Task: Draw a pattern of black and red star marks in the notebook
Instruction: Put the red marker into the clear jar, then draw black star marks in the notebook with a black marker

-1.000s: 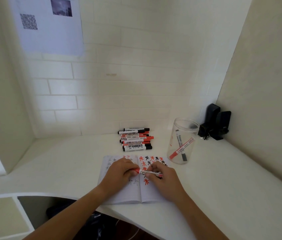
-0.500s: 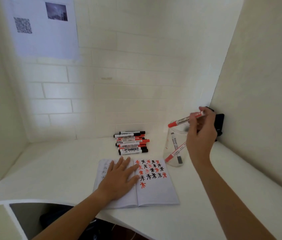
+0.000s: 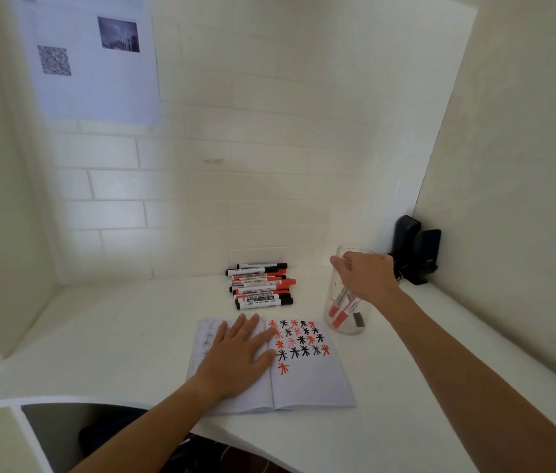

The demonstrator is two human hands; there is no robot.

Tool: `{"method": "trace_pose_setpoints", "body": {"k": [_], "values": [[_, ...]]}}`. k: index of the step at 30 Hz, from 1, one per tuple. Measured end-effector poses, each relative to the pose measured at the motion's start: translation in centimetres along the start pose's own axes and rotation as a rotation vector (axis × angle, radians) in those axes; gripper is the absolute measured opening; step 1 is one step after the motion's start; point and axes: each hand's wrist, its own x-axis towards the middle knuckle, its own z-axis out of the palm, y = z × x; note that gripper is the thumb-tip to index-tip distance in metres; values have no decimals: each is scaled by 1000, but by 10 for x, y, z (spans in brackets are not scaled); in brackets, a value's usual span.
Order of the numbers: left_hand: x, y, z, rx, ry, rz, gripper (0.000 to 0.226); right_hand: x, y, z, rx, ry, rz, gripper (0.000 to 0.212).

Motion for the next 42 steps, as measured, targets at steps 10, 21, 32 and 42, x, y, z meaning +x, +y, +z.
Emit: {"method": "trace_pose_setpoints", "body": {"k": [10,21,32,42], "values": [[1,-1,3,-5,13,1,75,-15,-25,22,150,513,-264,17],[3,0,3,-64,52,-25,59,-16,-87,115,151,-200,-365,40],[3,0,2,-90,78,-16,59,-8,-95,132,72,-124,-342,20],[4,0,2,-240,200,-26,58,-67,-82,88,810,101,-54,16]]}}
